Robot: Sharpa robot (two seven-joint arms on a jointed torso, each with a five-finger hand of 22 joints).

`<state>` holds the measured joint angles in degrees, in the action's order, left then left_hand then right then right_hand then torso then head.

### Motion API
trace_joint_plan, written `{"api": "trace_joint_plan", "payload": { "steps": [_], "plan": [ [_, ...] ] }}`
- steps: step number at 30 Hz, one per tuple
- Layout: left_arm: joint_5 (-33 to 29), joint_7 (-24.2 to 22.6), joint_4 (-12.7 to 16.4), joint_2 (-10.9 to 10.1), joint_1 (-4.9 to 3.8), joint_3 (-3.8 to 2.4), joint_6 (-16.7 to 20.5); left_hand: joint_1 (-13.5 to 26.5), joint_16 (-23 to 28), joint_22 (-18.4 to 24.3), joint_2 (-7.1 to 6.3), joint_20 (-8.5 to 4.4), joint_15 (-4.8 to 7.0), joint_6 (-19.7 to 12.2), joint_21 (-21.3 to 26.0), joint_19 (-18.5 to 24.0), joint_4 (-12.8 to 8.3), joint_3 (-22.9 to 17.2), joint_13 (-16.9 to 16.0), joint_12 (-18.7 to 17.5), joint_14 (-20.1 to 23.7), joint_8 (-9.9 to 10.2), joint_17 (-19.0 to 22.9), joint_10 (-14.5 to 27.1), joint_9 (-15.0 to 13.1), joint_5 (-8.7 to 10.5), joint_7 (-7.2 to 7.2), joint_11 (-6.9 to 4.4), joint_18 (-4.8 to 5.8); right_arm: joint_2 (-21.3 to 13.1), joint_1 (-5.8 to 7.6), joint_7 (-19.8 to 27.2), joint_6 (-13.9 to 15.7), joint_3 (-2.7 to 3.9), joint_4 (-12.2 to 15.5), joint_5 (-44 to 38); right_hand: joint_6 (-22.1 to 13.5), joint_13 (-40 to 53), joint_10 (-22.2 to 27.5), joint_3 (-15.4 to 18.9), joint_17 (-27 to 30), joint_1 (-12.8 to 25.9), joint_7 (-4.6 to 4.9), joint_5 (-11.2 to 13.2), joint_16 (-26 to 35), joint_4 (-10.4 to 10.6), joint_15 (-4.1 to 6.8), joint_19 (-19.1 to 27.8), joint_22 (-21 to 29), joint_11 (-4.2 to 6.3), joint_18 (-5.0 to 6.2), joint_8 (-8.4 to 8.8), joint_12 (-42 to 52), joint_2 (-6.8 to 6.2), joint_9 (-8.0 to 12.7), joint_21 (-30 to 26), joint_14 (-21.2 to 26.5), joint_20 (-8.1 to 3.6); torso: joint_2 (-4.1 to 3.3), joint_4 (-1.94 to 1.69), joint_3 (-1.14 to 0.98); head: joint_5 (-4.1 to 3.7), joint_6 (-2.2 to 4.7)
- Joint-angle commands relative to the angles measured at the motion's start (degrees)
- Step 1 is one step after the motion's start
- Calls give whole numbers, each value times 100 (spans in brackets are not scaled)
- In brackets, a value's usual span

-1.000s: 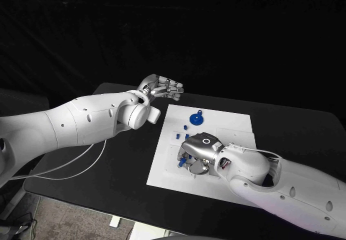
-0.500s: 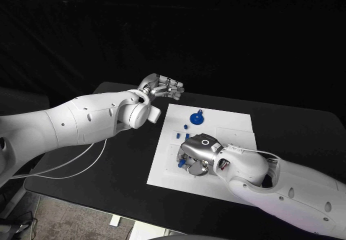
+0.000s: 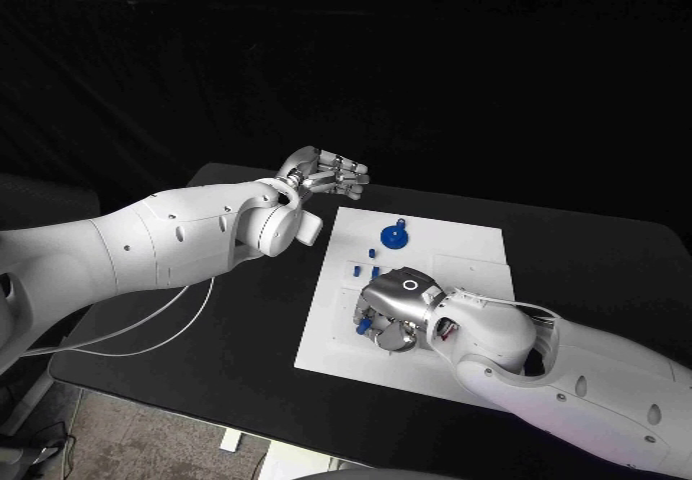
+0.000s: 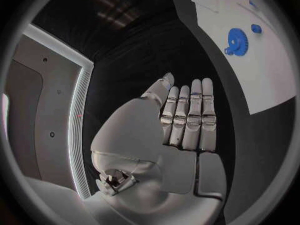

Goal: Assemble the parts on the task board

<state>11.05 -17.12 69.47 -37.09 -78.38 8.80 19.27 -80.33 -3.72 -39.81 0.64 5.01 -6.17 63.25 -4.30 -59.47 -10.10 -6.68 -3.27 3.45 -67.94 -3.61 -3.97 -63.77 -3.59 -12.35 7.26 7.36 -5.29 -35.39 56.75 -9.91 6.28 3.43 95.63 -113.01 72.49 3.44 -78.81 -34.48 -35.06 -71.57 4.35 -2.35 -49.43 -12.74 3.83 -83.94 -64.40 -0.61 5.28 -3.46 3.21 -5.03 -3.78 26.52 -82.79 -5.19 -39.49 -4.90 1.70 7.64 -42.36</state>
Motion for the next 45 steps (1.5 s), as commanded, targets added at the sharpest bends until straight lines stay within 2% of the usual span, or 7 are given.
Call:
{"api": "trace_joint_plan", "payload": {
  "steps": [1, 10, 18, 25, 33, 41, 45],
  "plan": [
    [-30, -29, 17, 13, -2, -4, -79, 31, 25, -5, 25, -10, 5, -18, 26, 43, -3, -2, 1, -6, 11, -7, 8, -1, -2, -9, 22, 2, -68, 31, -17, -74, -173, -46, -33, -201, 72, 5, -42, -19, -7, 21, -11, -42, 15, -13, 27, -217, -3, -7, 74, -21, 18, 49, -11, -46, -6, -35, 0, 2, 0, -9, -4],
    [-30, -26, 21, 18, -3, -4, -88, 31, 25, -5, 25, -10, 5, -18, 26, 43, -3, -2, 1, -6, 11, -7, 8, -1, -2, -9, 22, 2, -68, 107, -17, -138, -121, -163, -146, -240, -189, 0, 238, 126, 42, 33, 50, -50, 20, 21, -71, -208, 17, -95, 103, -14, 12, -92, 6, -149, -16, 67, 2, -2, 3, -20, -26],
    [-30, -23, 20, 16, -3, -4, -97, 38, 25, 0, 29, -6, 3, -20, 28, 43, 5, 4, 1, -6, 14, -7, 8, 2, -2, -2, 23, 3, -68, 109, -17, -152, 131, -194, -166, -180, -490, -10, 578, 327, 48, 170, 104, -44, 6, 60, -134, -219, 20, -203, 127, 0, 6, -297, 22, -169, -17, 106, 2, 3, 1, -21, -22],
    [-30, -14, 18, 5, -3, -4, -104, 29, 24, 10, 23, -6, 4, -25, 30, 43, 1, 8, 1, -5, 14, -6, 7, 4, -2, 0, 23, 2, -69, 72, -16, -124, 368, -199, -143, -73, -846, -6, 1054, 886, 104, 247, 182, -50, -21, 192, -249, -228, 125, -349, 245, -3, 12, -588, 24, -323, -14, 237, 2, 8, -4, -33, -25],
    [-30, -7, 17, -8, -3, -4, -112, 20, 25, 10, 20, -7, 3, -24, 29, 43, -7, 7, 1, -6, 16, -7, 8, 2, -2, 8, 23, 3, -69, -25, -16, -149, 901, -199, -57, -27, -1128, -3, 1479, 2133, 149, -214, 152, -42, -56, 633, -281, -244, 312, -421, 351, -19, 16, -611, 16, -464, 3, 282, 0, 5, -8, -62, -6],
    [-30, -6, 14, -16, -3, -4, -115, 20, 25, 10, 20, -7, 3, -24, 29, 43, -7, 7, 1, -6, 16, -7, 8, 2, -2, 8, 23, 3, -69, -203, -13, -141, 1448, -188, 170, 87, -1157, -1, 1522, 2169, 147, -360, 128, -43, -121, 941, -283, -242, 427, -429, 378, -14, 20, -743, 18, -394, 19, 286, 1, 6, -5, -118, 20],
    [-29, -5, 11, -17, -3, -4, -121, 20, 25, 10, 20, -7, 3, -24, 29, 43, -7, 7, 1, -6, 16, -7, 8, 2, -2, 8, 23, 3, -69, -338, -9, -84, 1582, -106, 311, 334, -1124, 1, 1412, 2160, 149, -351, 123, -44, -137, 945, -273, -245, 426, -403, 370, -16, 25, -698, 17, -327, 14, 282, 2, 9, -6, -143, 33]
  ]
}}
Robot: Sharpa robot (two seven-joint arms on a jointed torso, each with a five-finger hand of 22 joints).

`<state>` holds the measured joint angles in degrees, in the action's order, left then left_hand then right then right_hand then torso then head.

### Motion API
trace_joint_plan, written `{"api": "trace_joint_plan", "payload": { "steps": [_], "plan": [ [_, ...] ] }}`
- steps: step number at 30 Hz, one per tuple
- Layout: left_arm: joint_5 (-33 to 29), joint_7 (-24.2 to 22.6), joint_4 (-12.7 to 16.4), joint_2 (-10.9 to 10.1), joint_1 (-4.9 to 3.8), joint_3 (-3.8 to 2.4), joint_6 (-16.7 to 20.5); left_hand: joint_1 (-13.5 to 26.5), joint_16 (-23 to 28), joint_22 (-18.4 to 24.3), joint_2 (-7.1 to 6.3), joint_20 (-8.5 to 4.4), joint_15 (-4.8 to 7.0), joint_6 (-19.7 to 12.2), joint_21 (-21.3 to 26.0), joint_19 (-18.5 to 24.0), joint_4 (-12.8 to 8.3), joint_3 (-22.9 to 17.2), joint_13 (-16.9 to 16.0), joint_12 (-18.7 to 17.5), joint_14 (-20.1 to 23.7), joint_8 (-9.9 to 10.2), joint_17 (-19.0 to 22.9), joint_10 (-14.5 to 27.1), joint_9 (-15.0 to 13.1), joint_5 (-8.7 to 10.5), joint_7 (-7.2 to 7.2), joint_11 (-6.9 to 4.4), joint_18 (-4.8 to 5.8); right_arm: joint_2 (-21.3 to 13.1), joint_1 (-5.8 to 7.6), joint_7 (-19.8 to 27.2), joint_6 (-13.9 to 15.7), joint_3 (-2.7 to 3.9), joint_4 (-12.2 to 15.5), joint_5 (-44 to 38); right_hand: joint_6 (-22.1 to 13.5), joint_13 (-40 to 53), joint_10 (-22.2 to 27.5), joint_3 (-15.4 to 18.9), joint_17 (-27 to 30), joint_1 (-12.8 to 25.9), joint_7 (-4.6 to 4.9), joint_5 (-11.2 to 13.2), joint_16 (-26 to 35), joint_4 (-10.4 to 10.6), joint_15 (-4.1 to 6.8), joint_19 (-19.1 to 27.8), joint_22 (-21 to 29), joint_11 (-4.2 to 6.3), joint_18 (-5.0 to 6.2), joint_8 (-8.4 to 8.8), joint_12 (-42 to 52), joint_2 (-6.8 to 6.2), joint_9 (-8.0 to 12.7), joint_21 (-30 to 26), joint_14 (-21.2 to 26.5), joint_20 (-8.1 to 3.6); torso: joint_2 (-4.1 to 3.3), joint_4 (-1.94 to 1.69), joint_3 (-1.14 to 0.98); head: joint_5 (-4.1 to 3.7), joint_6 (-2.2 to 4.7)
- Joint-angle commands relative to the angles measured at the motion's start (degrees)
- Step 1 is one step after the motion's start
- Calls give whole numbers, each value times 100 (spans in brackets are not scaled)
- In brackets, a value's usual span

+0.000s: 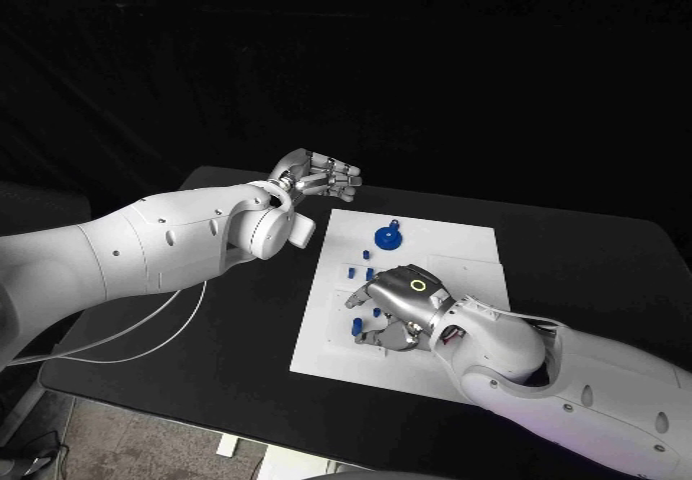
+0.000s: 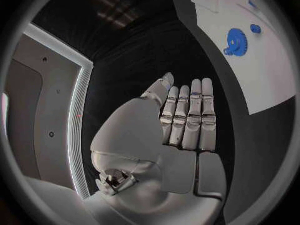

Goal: Assemble the parts on the task board

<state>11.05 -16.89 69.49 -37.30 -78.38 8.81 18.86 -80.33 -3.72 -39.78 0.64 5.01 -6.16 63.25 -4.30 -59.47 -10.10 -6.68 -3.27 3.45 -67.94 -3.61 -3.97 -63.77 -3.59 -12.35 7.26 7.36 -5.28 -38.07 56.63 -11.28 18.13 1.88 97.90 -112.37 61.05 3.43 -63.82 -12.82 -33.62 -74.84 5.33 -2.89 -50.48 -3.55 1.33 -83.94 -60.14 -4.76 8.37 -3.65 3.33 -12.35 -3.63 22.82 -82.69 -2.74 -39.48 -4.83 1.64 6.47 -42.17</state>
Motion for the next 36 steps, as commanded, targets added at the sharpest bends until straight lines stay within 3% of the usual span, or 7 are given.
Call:
{"api": "trace_joint_plan", "payload": {
  "steps": [1, 7, 13, 17, 19, 26, 36],
  "plan": [
    [-29, -27, 9, 4, -3, -5, -80, 20, 25, 7, 20, -7, 3, -24, 29, 43, -7, 7, 1, -6, 16, -7, 8, 2, -2, 8, 23, 3, -69, -114, 5, 69, 420, 89, 118, 348, 45, 6, -158, -25, 4, -27, 36, 7, -38, 28, -16, -246, -6, 28, 57, -1, 22, 78, 1, 67, 1, 34, 0, 2, 1, -40, 13],
    [-29, -28, 11, -5, -3, -4, -95, 19, 24, 15, 30, -4, 2, -27, 27, 45, -2, 26, 1, -5, 17, -7, 7, 5, -3, 15, 25, 4, -69, -496, 9, 45, 207, 506, 233, 1365, 235, 4, -747, -555, -3, -25, 85, 11, -63, -37, 64, -242, -58, 145, -17, 1, 2, 277, -1, 221, 5, -36, 10, 11, 8, -196, 45],
    [-29, -37, 11, -44, -2, 9, -106, 28, 23, 18, 42, -6, 5, -10, 28, 43, 10, 29, 1, -6, 7, -6, 5, -3, -2, 15, 15, 0, -68, -1092, 76, 10, -234, 826, 171, 2470, 964, 291, -1883, -546, -37, 565, -220, -644, -49, 167, 329, -235, -132, 512, -205, -38, 79, 269, -159, 365, 16, -282, 38, 37, 13, -361, 71],
    [-30, -43, 11, -77, 1, 41, -101, 31, 23, 21, 42, -6, 6, -14, 28, 42, 13, 32, 1, -5, 5, -6, 5, -5, -2, 16, 16, 0, -67, -1448, 117, -58, -582, 890, 39, 3283, 859, 1612, -2124, 236, -81, 533, -203, -818, 9, 190, 429, -245, -96, 662, -355, -7, 461, 403, -170, 327, -7, -428, 69, 82, 8, -470, 53],
    [-40, -49, 9, -95, 12, 64, -112, 36, 23, 24, 41, -6, 6, -18, 29, 40, 18, 36, 1, -5, 3, -5, 5, -9, -2, 17, 17, -1, -65, -1652, 129, -217, -861, 909, -6, 3734, 831, 3542, -1390, 477, -267, 443, -241, -866, -135, 274, 469, -247, -248, 697, -399, -5, 2175, 552, -218, 615, 3, -458, 80, 95, -6, -550, 47],
    [-73, -52, 18, -147, 62, 116, -139, 36, 23, 24, 41, -6, 6, -18, 29, 40, 18, 36, 1, -5, 3, -5, 5, -9, -2, 17, 17, -1, -65, -2045, 140, -1174, -1697, 925, 5, 4344, 785, 6033, -1139, -122, -1546, 566, -262, -628, -961, 801, 459, -266, -912, 722, -402, -1, 4975, 408, -512, 1602, 88, -447, 127, 131, -47, -699, 36],
    [-84, -95, 102, -241, 124, 154, -177, 62, 24, 172, 34, 0, 4, -39, 38, 3, 82, 82, 1, -5, 2, -6, 4, -13, -2, 22, 16, -4, -58, -2265, 141, -2457, -2149, 914, 168, 5250, 539, 6579, -1314, -293, -2038, 943, -190, -184, -1165, 1168, 412, -266, -1133, 661, -378, -2, 5544, 335, -602, 1813, 38, -401, 160, 157, -68, -814, 15]
  ]
}}
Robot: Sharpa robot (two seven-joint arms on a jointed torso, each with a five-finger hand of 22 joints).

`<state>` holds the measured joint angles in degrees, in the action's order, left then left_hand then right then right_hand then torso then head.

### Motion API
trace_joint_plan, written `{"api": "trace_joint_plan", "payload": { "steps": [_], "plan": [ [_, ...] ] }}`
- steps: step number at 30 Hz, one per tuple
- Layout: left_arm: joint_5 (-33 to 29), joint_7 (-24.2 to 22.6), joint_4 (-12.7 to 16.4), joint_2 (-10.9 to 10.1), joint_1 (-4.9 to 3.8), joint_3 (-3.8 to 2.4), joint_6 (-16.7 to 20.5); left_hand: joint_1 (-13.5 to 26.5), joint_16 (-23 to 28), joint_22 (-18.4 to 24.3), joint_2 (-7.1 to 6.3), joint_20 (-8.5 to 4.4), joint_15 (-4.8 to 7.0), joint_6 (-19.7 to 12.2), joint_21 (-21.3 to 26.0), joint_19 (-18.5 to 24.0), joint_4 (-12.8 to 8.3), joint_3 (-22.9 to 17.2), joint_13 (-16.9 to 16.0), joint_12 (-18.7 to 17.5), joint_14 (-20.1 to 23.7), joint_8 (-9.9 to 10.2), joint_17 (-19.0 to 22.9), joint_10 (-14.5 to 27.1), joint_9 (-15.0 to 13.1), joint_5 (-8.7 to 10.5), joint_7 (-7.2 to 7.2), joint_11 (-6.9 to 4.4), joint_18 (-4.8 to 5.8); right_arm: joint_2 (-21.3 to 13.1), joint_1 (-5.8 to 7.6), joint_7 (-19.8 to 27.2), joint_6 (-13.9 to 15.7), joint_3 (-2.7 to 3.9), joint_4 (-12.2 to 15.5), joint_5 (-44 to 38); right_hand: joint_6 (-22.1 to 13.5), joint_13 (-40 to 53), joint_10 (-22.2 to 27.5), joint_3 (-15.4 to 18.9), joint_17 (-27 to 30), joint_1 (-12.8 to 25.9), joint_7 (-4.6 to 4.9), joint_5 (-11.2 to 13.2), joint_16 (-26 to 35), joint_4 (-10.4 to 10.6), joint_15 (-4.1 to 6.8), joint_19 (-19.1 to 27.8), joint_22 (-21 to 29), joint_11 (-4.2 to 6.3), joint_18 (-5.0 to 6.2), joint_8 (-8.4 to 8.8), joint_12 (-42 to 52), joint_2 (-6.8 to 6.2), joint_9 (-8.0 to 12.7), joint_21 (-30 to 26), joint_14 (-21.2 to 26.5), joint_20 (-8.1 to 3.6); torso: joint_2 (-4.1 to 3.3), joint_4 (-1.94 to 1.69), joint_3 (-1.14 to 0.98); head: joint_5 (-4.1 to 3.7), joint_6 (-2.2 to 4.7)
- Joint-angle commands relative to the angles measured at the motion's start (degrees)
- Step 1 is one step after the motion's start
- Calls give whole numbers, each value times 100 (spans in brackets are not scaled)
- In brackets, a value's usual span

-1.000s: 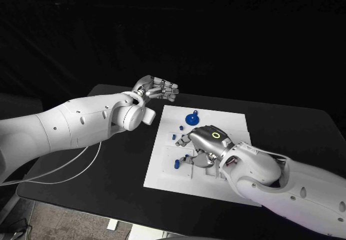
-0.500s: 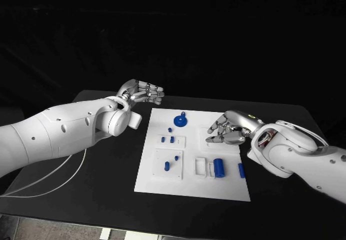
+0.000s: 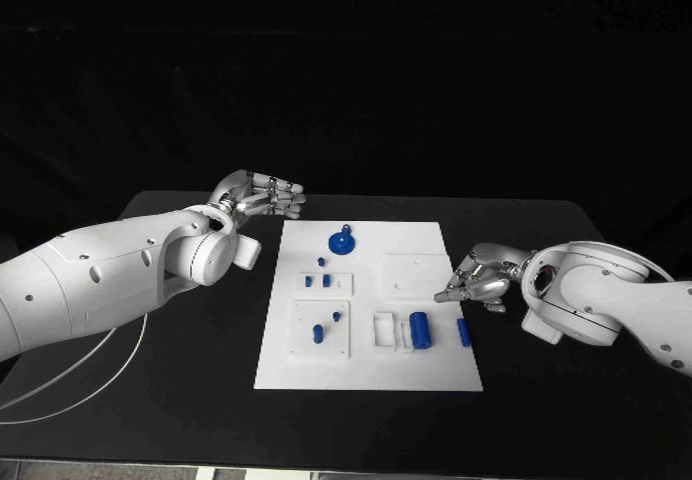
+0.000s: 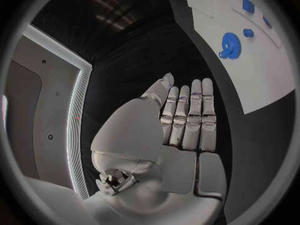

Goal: Assemble the parts on the task board

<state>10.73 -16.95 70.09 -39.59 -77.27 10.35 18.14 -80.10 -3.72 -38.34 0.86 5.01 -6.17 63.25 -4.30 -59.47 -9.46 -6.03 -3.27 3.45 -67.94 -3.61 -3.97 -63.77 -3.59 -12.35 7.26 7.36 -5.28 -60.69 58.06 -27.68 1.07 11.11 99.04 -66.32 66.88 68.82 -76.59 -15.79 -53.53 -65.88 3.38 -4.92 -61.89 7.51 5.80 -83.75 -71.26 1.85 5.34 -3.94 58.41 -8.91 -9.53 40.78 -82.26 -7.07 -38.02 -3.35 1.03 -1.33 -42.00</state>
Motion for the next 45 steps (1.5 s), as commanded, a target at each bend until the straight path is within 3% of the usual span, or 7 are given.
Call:
{"api": "trace_joint_plan", "payload": {
  "steps": [1, 6, 12, 19, 23, 36, 45],
  "plan": [
    [-54, -98, 55, -20, 19, 1, -106, 68, 24, 83, 5, 6, 3, -45, 44, -5, 48, 42, 0, -5, 1, -6, 2, -13, -2, 29, 12, -5, -54, -1, -3, -905, -427, -17, 73, 693, -63, 66, -44, 8, -83, 80, 12, 46, -35, 102, -38, -287, -40, -3, -73, 28, 56, -21, -15, 27, -13, 36, 17, 7, -7, -49, 0],
    [-58, -91, 113, -46, 35, 10, -88, 90, 23, 305, -7, 18, -4, -133, 49, -59, 144, 144, -1, -3, 0, -6, -1, -7, -2, 37, 31, 1, -49, 63, -5, -1177, -264, -117, 120, 823, -150, 139, -67, -52, -195, 199, 31, 152, -45, 294, -46, -292, -113, -16, -65, 28, 93, -112, -19, 54, -29, 46, 20, -6, 13, -84, 1],
    [-60, -83, 141, -44, 41, 15, -58, 82, 23, 325, -11, 18, -4, -143, 48, -64, 146, 149, 0, -3, 3, -4, 0, -5, -1, 34, 37, 2, -49, 218, -6, -1277, -44, -280, 111, 889, -223, 202, -94, -61, -277, 264, 54, 188, -34, 416, -58, -296, -196, -30, -59, 27, 120, -168, 184, 58, -45, 57, 14, -16, 26, -80, -12],
    [-59, -82, 160, -36, 41, 15, -55, 1, 23, 853, -5, 12, -5, -133, 27, -165, 233, 230, 0, -3, 10, -5, -1, 4, -1, 32, 33, 4, -37, 388, -7, -1306, 33, -452, 42, 889, -214, 260, -119, -81, -348, 358, 59, 211, -41, 537, -49, -303, -270, -28, -78, 26, 153, -219, 395, 78, -53, 42, 12, -10, 38, -35, -30],
    [-60, -82, 171, -38, 41, 15, -61, 2, 24, 934, 0, 12, -6, -137, 25, -183, 252, 242, 0, -3, 5, -7, -2, 4, -2, 35, 31, 4, -33, 520, -22, -1305, 131, -552, -24, 882, -258, 274, -121, -76, -370, 377, 73, 214, -38, 574, -52, -304, -285, -35, -76, 21, 149, -252, 477, 53, -58, 41, 7, -18, 20, -15, -52],
    [-60, -73, 215, -63, 40, 15, -81, 7, 23, 960, 0, 12, -5, -134, 24, -189, 260, 246, 0, -3, 8, -4, -1, 0, -1, 35, 30, 2, -33, 825, -66, -1272, 420, -641, -205, 858, -259, 309, -139, -113, -409, 316, 80, 209, -47, 517, -55, -316, -333, -40, -73, 24, 174, -216, 526, 90, -67, 46, 6, -4, 20, 46, -90],
    [-60, -63, 225, -63, 39, 15, -90, 7, 23, 960, 0, 12, -5, -134, 24, -189, 260, 246, 0, -3, 8, -4, -1, 0, -1, 35, 30, 2, -33, 831, -72, -1282, 590, -668, -222, 773, 44, 332, -157, -630, -417, -31, 8, 201, -47, -163, -44, -315, -379, 14, -86, 16, 202, 56, 492, 110, -74, 52, 11, 6, 25, 65, -102]
  ]
}}
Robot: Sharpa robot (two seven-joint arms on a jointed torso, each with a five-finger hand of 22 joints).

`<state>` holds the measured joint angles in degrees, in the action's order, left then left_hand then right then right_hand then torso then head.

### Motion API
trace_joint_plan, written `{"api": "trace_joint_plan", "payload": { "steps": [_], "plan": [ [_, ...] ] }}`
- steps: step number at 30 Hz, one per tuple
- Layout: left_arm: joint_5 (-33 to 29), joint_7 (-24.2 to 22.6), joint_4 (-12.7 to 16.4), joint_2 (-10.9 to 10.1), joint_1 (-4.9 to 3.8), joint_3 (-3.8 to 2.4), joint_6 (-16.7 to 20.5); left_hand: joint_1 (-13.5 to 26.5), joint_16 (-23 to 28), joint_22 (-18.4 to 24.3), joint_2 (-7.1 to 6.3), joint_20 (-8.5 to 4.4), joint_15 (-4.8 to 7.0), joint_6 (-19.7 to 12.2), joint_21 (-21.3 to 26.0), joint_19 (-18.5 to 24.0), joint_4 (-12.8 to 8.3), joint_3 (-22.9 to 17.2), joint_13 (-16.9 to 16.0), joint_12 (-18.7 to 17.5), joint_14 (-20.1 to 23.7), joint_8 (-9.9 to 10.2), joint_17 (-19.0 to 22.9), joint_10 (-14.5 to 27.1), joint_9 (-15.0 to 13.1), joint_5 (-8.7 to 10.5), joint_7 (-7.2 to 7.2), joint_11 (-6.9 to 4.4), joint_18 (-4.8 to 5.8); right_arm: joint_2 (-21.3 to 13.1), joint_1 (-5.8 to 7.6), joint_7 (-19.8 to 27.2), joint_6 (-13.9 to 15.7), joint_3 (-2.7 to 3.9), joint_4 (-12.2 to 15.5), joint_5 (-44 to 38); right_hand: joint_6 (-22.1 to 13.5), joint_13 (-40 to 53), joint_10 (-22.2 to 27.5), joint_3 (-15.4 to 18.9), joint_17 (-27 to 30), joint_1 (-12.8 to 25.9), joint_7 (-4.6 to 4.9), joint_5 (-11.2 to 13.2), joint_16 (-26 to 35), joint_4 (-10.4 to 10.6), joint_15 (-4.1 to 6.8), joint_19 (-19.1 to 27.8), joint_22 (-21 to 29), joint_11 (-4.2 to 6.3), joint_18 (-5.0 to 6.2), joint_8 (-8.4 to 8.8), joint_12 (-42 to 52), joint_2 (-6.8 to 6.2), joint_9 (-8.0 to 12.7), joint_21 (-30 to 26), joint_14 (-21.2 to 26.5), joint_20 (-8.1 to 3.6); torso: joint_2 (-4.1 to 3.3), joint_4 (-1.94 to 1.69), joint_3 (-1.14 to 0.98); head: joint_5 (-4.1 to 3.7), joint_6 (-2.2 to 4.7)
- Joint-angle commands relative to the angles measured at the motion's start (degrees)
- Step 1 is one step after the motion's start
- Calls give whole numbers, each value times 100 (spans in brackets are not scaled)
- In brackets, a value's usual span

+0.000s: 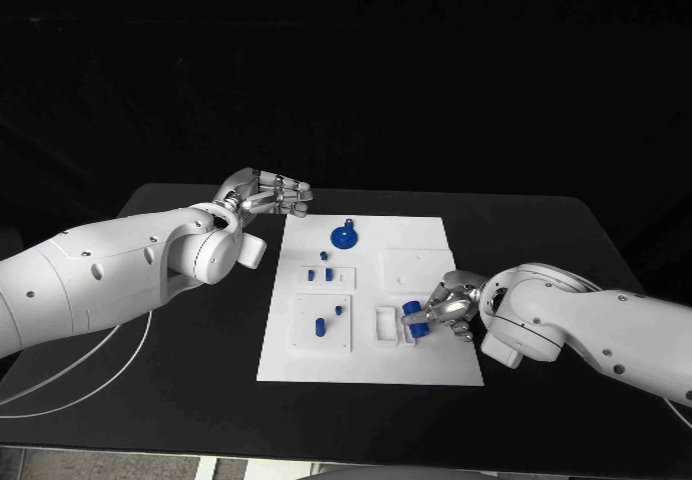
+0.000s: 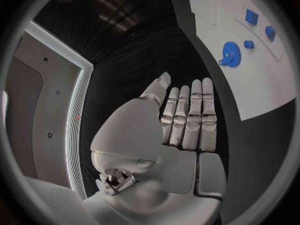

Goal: Assemble the parts on the task board

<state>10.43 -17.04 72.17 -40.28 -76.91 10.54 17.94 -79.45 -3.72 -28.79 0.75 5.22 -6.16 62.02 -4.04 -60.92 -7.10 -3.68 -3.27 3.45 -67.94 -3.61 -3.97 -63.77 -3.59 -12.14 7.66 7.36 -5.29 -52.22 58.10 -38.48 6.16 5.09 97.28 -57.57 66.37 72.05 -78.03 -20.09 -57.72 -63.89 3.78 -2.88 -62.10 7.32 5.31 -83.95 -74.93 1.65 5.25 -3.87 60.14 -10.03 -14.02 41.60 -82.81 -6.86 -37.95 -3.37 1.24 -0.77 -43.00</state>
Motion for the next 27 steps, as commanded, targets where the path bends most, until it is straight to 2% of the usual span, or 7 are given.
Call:
{"api": "trace_joint_plan", "payload": {
  "steps": [1, 4, 12, 18, 25, 27],
  "plan": [
    [-30, -53, 17, 6, 3, -4, -74, -59, 23, 6, 11, -8, -6, -10, -2, -44, 25, 11, 0, -3, 8, -4, -1, 0, -1, 14, -11, 2, -32, -31, -76, -197, 135, -67, -38, -111, 166, 10, -15, -393, 9, -148, -46, 8, -17, -347, 11, -297, -21, 42, -95, 33, 28, 197, 947, 28, -22, 17, 4, 8, 4, 12, -2],
    [-30, -49, 17, 5, 3, -4, -81, -59, 23, 6, 11, -8, -6, -10, -2, -44, 25, 11, 0, -3, 8, -4, -1, 0, -1, 14, -11, 2, -32, -88, -76, -169, 308, -69, 13, -105, 339, 7, -27, -511, 22, -33, -121, -6, -5, -586, 28, -297, -34, 78, -113, 12, 26, 263, 931, 27, -24, 5, 4, 4, 0, 21, -6],
    [-30, -44, 8, 9, 3, -4, -94, -63, 23, 95, 12, -8, -7, -2, -7, -60, 45, 21, -1, -3, 12, -7, -1, 3, -2, 13, -12, 3, -29, -249, -51, -96, 597, -53, 268, -16, 591, -53, -92, -582, 69, 169, -210, -14, 28, -831, 63, -300, -61, 135, -164, 17, -24, 351, 913, 23, -28, -32, 5, 1, 5, 35, -11],
    [-30, -41, 7, 7, 3, -4, -106, -66, 24, 105, 15, -8, -8, 5, -7, -62, 46, 20, 0, -4, 15, -8, -1, 4, -2, 14, -15, 2, -29, -313, 4, -78, 670, -9, 479, 42, 625, -58, -127, -550, 77, 244, -223, -18, 13, -831, 67, -308, -82, 145, -181, 21, -10, 433, 918, 47, -38, -39, 1, -3, 10, 58, -17],
    [-30, -37, 17, -8, 3, -4, -114, -66, 24, 105, 15, -8, -8, 5, -7, -62, 46, 20, 0, -4, 15, -8, -1, 4, -2, 14, -15, 2, -29, -301, 20, -100, 638, 5, 593, 104, 642, -74, -132, -464, 99, 292, -224, -24, 7, -680, 68, -308, -93, 145, -184, 21, -22, 342, 928, 56, -36, -41, -2, -6, 11, 92, -49],
    [-30, -34, 20, -13, 2, -4, -116, -66, 24, 105, 15, -8, -8, 5, -7, -62, 46, 20, 0, -4, 15, -8, -1, 4, -2, 14, -15, 2, -29, -287, 21, -112, 617, 6, 609, 121, 647, -74, -134, -446, 107, 297, -224, -20, 9, -632, 70, -307, -93, 145, -182, 21, -20, 320, 930, 48, -32, -43, -1, -4, 20, 98, -50]
  ]
}}
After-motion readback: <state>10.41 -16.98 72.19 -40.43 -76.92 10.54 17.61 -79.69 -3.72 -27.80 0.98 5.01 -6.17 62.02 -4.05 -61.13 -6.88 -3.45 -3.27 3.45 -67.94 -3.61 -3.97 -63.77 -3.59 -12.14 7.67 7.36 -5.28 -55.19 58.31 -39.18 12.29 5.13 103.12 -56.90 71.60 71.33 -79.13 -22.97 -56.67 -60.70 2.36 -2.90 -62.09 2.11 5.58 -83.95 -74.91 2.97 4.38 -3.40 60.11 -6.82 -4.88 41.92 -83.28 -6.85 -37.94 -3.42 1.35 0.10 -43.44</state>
